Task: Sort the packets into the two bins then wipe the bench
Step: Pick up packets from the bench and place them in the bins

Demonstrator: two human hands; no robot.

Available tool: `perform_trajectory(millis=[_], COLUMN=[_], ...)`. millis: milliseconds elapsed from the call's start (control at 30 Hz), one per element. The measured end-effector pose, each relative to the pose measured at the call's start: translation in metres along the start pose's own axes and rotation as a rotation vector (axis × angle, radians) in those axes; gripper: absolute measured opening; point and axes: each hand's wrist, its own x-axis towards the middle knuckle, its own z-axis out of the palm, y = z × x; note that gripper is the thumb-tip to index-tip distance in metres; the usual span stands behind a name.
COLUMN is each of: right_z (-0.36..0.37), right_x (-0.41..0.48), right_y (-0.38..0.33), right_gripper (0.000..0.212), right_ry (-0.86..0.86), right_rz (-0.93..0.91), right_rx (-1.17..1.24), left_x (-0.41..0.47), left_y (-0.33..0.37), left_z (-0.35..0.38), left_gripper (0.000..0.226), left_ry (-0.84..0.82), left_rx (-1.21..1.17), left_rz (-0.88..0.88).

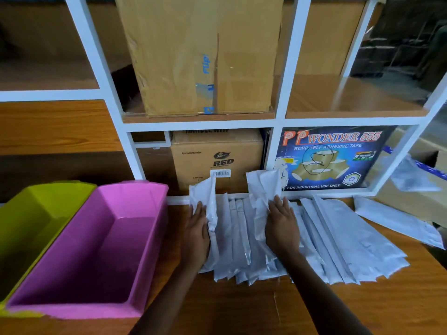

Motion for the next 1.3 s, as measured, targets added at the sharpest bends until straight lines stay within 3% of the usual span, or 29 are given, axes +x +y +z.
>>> perform_trajectory(millis=[133, 333, 900, 1100, 1300], right_z=[-0.011, -0.019, -0.001, 0.009, 0.038], right_x=[-0.032, -0.084, -0.178, -0.146, -0.094], right_y=[-0.026, -0.083, -0.287, -0.336, -0.349], right_gripper=[0.043, 0.035, 0.039, 0.033, 0.024], right_ry=[0.144, 0.183, 0.182, 0.091, -0.140], right_rz=[0.024, 0.008, -0.033, -0.139, -0.259], right_rx=[0.175, 0.316, 0.503, 0.393, 0.022], left_x=[-0.007, -0.019, -0.072, -0.036, 0.007], left_y=[0.017, 0.023, -0.108, -0.132, -0.157], left_z=[-0.031, -0.105, -0.301, -0.298, -0.260], left_gripper=[0.043, 0.048, 0.039, 0.041, 0.036], left_ry=[0.026, 0.061, 0.006, -0.119, -0.311], left_rx=[-0.065, -0.094, 0.067, 0.159, 0.366], left_rz=[0.050, 0.129, 0.100, 0.126, 0.144])
